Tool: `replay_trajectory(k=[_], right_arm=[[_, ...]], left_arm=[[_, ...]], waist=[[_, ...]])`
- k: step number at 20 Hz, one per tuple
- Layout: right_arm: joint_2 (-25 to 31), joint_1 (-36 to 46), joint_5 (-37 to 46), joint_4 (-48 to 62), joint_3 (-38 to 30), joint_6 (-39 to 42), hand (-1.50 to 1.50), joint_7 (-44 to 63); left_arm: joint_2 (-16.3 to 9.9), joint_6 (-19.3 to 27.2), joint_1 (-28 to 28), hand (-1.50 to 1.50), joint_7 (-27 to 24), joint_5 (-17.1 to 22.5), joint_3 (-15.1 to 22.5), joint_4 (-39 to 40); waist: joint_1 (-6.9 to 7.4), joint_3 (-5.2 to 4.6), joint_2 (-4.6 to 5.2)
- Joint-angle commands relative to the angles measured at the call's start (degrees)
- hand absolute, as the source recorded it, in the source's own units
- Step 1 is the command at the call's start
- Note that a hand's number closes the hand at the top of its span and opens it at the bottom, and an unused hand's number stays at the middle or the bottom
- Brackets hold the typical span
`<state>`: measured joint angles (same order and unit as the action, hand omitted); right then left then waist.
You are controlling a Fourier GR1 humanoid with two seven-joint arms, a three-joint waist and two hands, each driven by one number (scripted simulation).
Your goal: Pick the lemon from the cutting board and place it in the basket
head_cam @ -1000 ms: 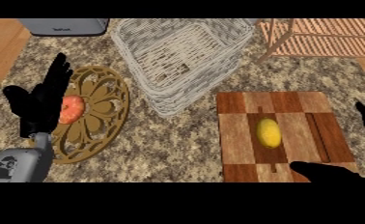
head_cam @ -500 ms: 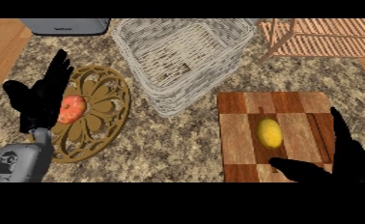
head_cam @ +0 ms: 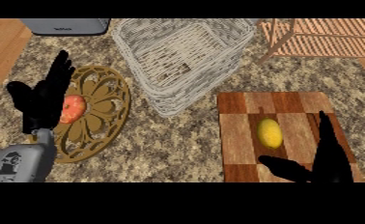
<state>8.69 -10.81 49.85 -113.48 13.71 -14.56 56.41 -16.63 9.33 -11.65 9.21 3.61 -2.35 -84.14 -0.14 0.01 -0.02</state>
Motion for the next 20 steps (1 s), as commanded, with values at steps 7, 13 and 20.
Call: replay_trajectory(k=[7, 13, 20], right_arm=[[-5.8, 1.2, 3.5, 6.7, 0.4, -3.8, -1.50, -3.5], [-4.9, 0.0, 1.0, 11.3, -3.6, -5.9, -1.50, -8.2], [-5.1, 2.0, 1.7, 10.1, -4.9, -0.7, -1.50, -5.2]], left_arm=[[1.2, -1.6, 1.3, 0.00, 3.1, -2.5, -1.3, -3.2], [4.5, -1.2, 3.6, 0.00, 0.4, -3.7, -0.6, -3.9], [5.0, -1.9, 1.8, 0.00, 0.8, -4.8, -2.0, -2.0]], waist=[[0.08, 0.00, -0.01], [0.11, 0.01, 0.00], [0.01, 0.00, -0.01]])
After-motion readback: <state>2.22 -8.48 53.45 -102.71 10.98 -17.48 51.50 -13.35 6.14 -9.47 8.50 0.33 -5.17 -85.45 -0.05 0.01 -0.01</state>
